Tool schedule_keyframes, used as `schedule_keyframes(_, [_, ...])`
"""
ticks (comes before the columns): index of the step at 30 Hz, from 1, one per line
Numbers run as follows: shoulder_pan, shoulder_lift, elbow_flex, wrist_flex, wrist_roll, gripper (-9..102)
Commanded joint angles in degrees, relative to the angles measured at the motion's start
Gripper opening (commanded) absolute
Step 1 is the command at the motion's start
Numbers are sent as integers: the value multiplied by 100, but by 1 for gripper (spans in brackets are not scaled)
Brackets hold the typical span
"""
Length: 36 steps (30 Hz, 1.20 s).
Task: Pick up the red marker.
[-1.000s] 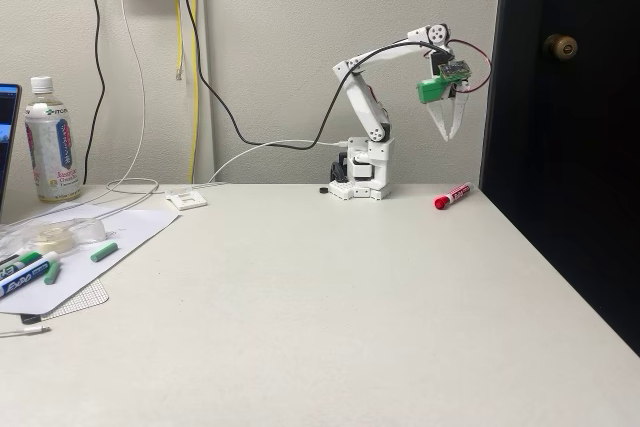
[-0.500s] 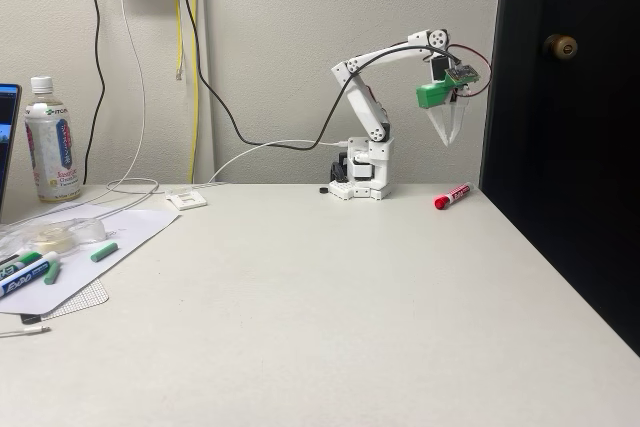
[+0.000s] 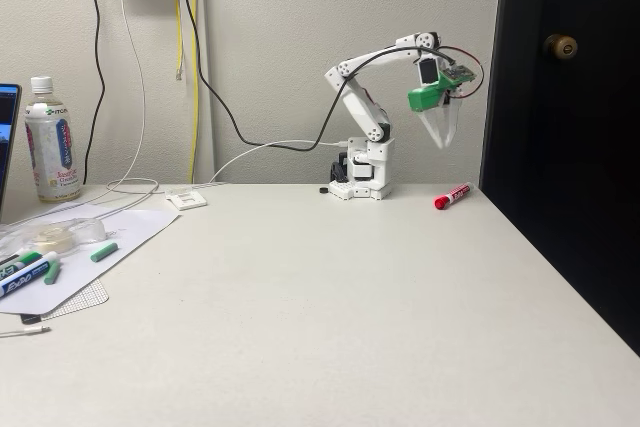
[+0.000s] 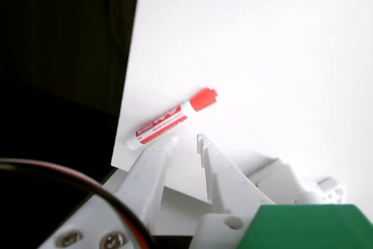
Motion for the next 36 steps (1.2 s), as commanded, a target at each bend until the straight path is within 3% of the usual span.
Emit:
schedule_keyframes(1, [18,220,220,-202,-237,9])
schedule_keyframes(5, [-44,220,536,-387,-308,16])
schedule_keyframes(22, [-554,-360,984,-1072,18,26])
schedule_keyframes(36, [-1345,-1178,527,-1477,2074,24])
